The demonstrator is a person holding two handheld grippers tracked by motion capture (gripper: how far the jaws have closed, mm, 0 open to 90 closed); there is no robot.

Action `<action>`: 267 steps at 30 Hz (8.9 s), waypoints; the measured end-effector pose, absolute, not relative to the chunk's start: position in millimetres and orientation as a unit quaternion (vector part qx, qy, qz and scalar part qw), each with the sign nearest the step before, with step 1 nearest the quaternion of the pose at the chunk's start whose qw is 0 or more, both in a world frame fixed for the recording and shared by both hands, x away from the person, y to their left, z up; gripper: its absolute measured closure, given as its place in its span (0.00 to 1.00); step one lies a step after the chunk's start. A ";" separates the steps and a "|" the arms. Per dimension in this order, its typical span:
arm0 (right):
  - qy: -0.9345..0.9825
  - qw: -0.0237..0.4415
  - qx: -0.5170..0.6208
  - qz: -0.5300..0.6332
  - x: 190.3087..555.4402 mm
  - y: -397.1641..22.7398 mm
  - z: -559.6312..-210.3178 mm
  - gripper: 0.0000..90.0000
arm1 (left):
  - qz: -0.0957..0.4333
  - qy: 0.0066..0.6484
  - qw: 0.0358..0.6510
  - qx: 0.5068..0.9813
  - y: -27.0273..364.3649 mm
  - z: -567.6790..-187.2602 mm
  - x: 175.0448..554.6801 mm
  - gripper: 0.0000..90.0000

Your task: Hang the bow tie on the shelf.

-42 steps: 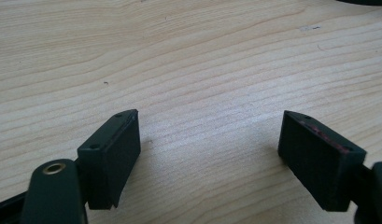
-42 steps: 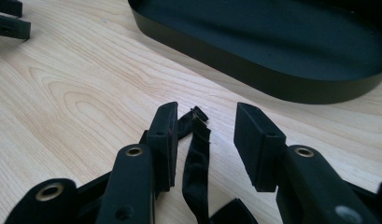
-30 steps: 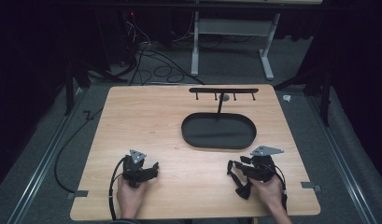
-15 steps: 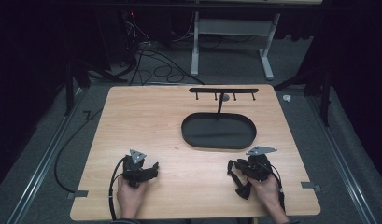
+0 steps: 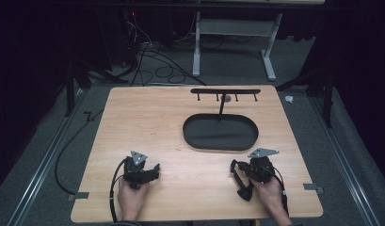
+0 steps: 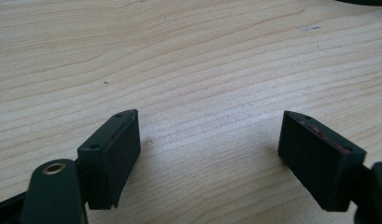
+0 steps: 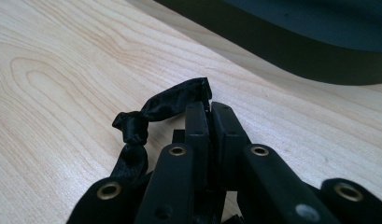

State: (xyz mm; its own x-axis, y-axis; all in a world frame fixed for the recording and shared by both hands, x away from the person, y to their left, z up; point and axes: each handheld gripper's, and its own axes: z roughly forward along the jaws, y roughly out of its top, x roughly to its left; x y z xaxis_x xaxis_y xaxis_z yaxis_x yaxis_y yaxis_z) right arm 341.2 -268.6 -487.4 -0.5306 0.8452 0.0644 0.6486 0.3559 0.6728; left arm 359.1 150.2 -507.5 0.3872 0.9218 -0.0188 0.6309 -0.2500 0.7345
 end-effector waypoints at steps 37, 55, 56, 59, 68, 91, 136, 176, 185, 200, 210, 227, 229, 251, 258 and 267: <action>0.772 0.236 0.441 0.392 334.9 -290.0 -413.1 0.98 | 0.215 0.511 0.340 0.760 150.0 -507.7 359.3 0.24; 0.772 0.244 0.427 0.403 357.2 -276.7 -396.0 0.98 | 0.215 0.511 0.340 0.760 150.0 -507.7 359.4 0.24; 0.772 0.246 0.425 0.404 358.4 -276.7 -394.7 0.98 | 0.215 0.510 0.340 0.760 150.1 -507.7 359.3 0.24; 0.771 0.237 0.426 0.409 361.9 -276.1 -393.1 0.98 | 0.215 0.510 0.340 0.760 150.1 -507.7 359.4 0.24; 0.772 0.229 0.426 0.412 370.4 -274.6 -390.4 0.98 | 0.215 0.510 0.339 0.760 150.0 -507.7 359.3 0.24; 0.764 0.241 0.426 0.421 400.0 -271.1 -367.5 0.98 | 0.215 0.510 0.339 0.760 150.0 -507.7 359.4 0.24; 0.730 0.265 0.477 0.412 462.3 -263.5 -344.7 0.98 | 0.215 0.509 0.339 0.761 150.1 -507.6 359.4 0.24; 0.720 0.237 0.524 0.389 483.9 -266.9 -360.5 0.86 | 0.214 0.509 0.339 0.762 150.3 -507.6 359.4 0.23; 0.720 0.230 0.523 0.394 480.4 -270.7 -358.8 0.81 | 0.214 0.509 0.339 0.762 150.3 -507.6 359.5 0.23; 0.722 0.232 0.510 0.406 471.5 -273.5 -352.8 0.80 | 0.214 0.509 0.340 0.761 150.2 -507.6 359.5 0.23; 0.719 0.235 0.517 0.401 481.0 -273.3 -351.2 0.80 | 0.214 0.509 0.340 0.761 150.2 -507.7 359.5 0.23; 0.718 0.239 0.504 0.417 446.3 -291.3 -348.9 0.76 | 0.214 0.509 0.339 0.762 150.2 -507.6 359.5 0.23; 0.717 0.240 0.500 0.423 440.5 -294.0 -348.8 0.76 | 0.214 0.509 0.340 0.761 150.1 -507.7 359.4 0.23; 0.711 0.225 0.493 0.447 408.1 -316.6 -356.8 0.67 | 0.214 0.507 0.339 0.763 149.6 -507.6 358.8 0.23; 0.707 0.231 0.492 0.453 398.5 -321.8 -358.0 0.63 | 0.214 0.507 0.339 0.763 149.6 -507.6 358.8 0.23; 0.704 0.242 0.487 0.457 386.7 -325.1 -360.9 0.60 | 0.214 0.507 0.339 0.763 149.6 -507.6 358.8 0.23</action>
State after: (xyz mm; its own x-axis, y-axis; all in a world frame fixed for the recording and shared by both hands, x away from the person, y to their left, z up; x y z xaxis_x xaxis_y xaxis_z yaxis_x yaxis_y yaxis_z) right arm 386.7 -325.1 -360.9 -0.4073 0.9074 0.1039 0.4647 0.1079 0.8789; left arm 358.8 149.6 -507.6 0.3935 0.9192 -0.0167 0.6289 -0.2559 0.7342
